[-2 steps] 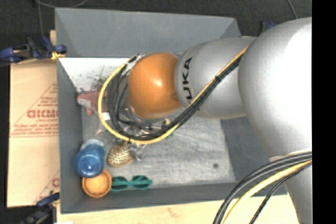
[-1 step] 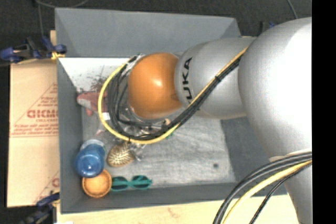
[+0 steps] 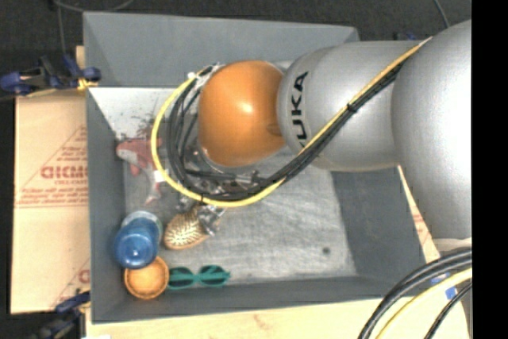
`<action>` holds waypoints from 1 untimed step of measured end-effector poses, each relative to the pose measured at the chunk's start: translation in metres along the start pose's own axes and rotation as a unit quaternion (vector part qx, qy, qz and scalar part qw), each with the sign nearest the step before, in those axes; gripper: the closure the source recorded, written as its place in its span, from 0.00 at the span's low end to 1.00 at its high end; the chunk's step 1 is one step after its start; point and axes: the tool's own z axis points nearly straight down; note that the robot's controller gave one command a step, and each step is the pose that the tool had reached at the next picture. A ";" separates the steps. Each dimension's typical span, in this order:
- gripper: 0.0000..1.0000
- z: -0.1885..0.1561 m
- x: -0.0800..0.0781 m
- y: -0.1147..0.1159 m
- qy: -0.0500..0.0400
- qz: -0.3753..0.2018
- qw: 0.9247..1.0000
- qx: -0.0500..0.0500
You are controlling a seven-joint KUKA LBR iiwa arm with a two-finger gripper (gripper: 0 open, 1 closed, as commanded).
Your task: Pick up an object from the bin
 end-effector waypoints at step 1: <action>1.00 -0.064 0.001 0.005 -0.001 0.015 1.000 0.000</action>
Offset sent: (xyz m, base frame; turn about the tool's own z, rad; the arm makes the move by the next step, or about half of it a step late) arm -0.0106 0.0015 0.0841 0.0112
